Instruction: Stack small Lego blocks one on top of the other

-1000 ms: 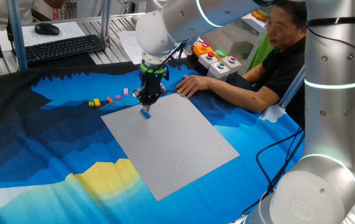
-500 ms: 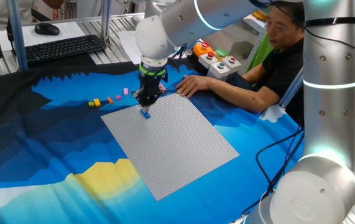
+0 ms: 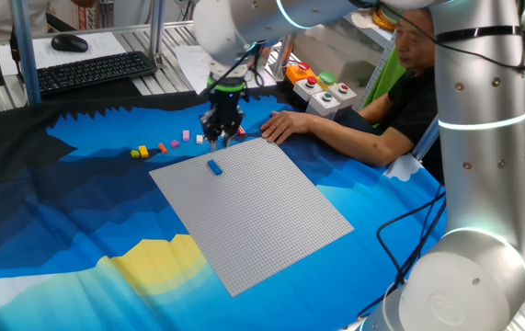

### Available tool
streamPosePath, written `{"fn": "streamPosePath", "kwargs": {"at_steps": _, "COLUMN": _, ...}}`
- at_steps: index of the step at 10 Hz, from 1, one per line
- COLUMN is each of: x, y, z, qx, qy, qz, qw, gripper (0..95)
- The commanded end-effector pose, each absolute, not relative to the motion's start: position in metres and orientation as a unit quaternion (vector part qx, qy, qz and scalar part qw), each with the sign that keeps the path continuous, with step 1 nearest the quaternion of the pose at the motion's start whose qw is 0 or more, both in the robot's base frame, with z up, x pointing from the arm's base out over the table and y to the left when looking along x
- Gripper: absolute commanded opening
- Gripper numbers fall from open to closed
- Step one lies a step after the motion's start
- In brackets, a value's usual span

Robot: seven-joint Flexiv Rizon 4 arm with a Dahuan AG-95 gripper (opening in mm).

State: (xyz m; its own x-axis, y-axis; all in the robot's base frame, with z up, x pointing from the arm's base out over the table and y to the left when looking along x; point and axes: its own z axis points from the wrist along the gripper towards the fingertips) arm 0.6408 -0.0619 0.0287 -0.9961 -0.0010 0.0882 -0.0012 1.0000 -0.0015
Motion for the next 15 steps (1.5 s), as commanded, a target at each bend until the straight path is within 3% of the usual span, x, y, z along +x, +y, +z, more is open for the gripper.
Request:
{"fn": "streamPosePath", "kwargs": {"at_steps": 1, "x": 0.645, "y": -0.08, "z": 0.029, "qx": 0.005, "qy": -0.999, "qz": 0.0, "qw": 0.033, "gripper": 38.0}}
{"fn": "streamPosePath", "kwargs": {"at_steps": 5, "x": 0.683, "y": -0.122, "z": 0.04, "qx": 0.029, "qy": -0.999, "qz": 0.001, "qw": 0.034, "gripper": 38.0}}
{"fn": "streamPosePath", "kwargs": {"at_steps": 14, "x": 0.702, "y": -0.166, "z": 0.021, "qx": 0.034, "qy": -0.999, "qz": 0.002, "qw": 0.018, "gripper": 38.0}}
{"fn": "streamPosePath", "kwargs": {"at_steps": 15, "x": 0.702, "y": -0.167, "z": 0.017, "qx": 0.033, "qy": -0.999, "qz": 0.003, "qw": 0.015, "gripper": 19.0}}
